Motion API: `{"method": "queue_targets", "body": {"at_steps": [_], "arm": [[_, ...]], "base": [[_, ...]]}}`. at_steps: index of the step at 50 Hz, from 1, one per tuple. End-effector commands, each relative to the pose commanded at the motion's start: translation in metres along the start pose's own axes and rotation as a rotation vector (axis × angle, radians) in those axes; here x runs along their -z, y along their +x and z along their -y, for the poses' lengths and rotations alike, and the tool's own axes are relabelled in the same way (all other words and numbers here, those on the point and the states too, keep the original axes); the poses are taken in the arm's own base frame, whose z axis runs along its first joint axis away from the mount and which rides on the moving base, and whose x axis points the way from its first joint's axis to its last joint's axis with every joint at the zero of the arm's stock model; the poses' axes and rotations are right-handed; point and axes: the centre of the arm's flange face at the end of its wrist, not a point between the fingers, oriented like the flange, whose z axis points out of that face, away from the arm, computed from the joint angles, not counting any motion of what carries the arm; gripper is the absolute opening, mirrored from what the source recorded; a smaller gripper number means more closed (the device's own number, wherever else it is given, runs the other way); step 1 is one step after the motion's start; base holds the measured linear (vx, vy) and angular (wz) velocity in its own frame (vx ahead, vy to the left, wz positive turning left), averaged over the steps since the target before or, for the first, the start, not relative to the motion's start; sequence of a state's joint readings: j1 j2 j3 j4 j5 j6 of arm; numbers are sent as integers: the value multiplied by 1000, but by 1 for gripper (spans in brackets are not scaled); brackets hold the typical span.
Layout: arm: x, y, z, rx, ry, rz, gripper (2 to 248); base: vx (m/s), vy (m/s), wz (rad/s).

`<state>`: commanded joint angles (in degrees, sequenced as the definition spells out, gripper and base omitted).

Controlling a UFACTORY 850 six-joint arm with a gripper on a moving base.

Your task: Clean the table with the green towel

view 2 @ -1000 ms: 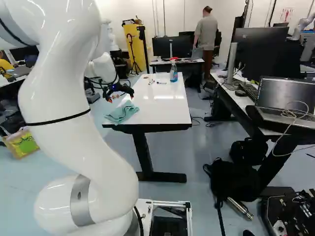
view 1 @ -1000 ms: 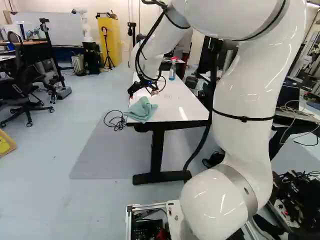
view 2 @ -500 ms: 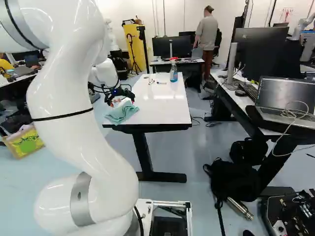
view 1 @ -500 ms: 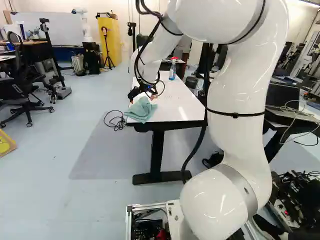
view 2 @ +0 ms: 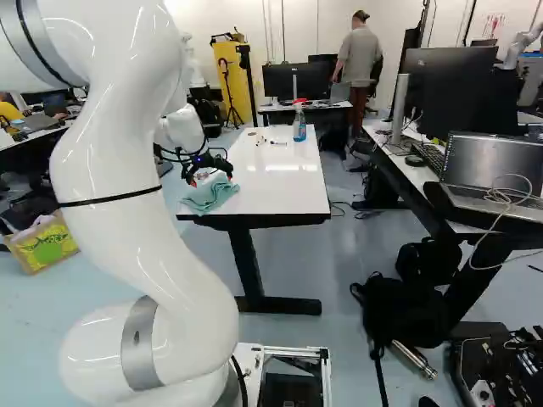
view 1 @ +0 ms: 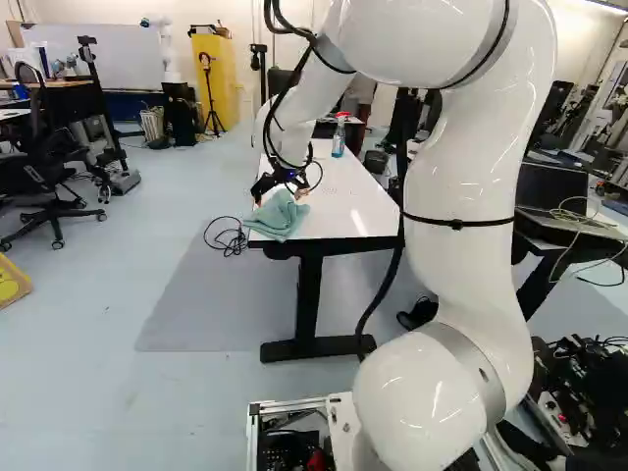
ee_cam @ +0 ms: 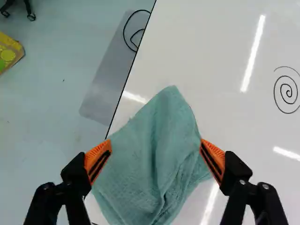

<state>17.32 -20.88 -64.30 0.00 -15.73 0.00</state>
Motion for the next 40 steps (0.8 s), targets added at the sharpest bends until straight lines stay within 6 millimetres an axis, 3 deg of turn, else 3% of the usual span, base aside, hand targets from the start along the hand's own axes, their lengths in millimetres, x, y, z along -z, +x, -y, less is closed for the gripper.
{"method": "queue_targets", "body": {"at_steps": [1,2,6,7,12,13,17,18,22,23,27,28,33,34,40], "arm": [[0,0,0,0,0,0,247],[0,0,0,0,0,0,227],[0,0,0,0,0,0,227],[0,0,0,0,0,0,188],[0,0,0,0,0,0,188],[0,0,0,0,0,0,149],[0,0,0,0,0,0,149],[0,0,0,0,0,0,110],[0,0,0,0,0,0,110],[0,0,0,0,0,0,72],[0,0,0,0,0,0,72],[0,0,0,0,0,0,41],[0,0,0,0,0,0,41],[0,0,0,0,0,0,24],[0,0,0,0,0,0,24]], "base": [[0,0,0],[0,0,0],[0,0,0],[0,0,0],[0,0,0],[0,0,0],[0,0,0],[0,0,0],[0,0,0],[0,0,0],[0,0,0],[0,0,0],[0,0,0],[0,0,0],[0,0,0]]}}
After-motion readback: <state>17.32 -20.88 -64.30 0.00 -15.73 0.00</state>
